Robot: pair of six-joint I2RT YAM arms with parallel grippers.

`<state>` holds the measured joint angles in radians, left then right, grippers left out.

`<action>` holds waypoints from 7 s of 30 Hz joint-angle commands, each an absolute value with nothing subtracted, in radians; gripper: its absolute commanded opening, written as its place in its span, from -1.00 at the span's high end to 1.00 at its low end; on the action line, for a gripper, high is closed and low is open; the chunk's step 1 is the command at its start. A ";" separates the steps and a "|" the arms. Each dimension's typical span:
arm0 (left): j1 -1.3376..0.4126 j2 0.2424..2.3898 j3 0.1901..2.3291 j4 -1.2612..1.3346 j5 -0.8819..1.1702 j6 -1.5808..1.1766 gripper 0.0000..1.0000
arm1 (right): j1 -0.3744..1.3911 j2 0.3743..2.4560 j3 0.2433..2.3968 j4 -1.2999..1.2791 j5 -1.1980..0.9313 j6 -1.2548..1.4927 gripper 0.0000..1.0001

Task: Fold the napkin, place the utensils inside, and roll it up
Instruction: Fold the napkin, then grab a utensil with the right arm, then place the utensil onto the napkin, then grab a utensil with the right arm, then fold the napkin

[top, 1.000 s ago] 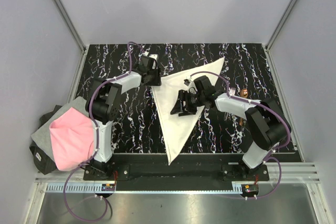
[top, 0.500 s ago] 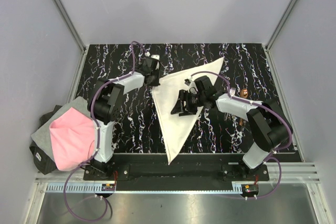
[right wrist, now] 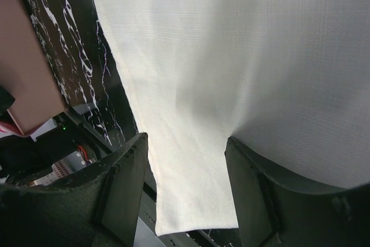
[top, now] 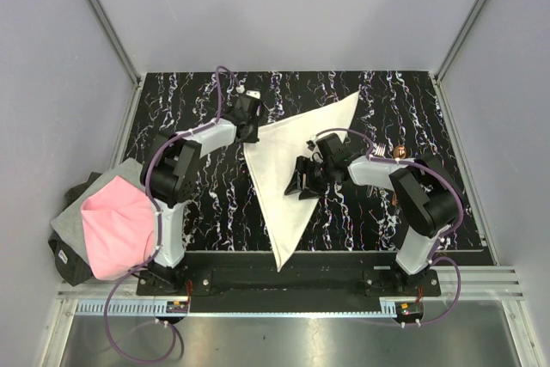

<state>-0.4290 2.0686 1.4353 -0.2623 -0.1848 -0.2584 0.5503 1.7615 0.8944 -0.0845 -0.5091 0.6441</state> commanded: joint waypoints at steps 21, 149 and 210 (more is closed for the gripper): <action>-0.344 1.574 1.486 -0.492 0.012 -0.279 -0.97 | 0.149 1.462 1.087 -0.481 -0.296 0.390 -0.35; -0.181 1.328 1.281 -0.479 0.291 -0.252 -0.97 | -0.052 1.733 1.259 -0.693 0.121 0.183 -0.04; -0.183 1.324 1.264 -0.446 0.344 -0.268 -0.97 | 0.205 1.868 1.448 -0.640 -0.169 0.426 1.00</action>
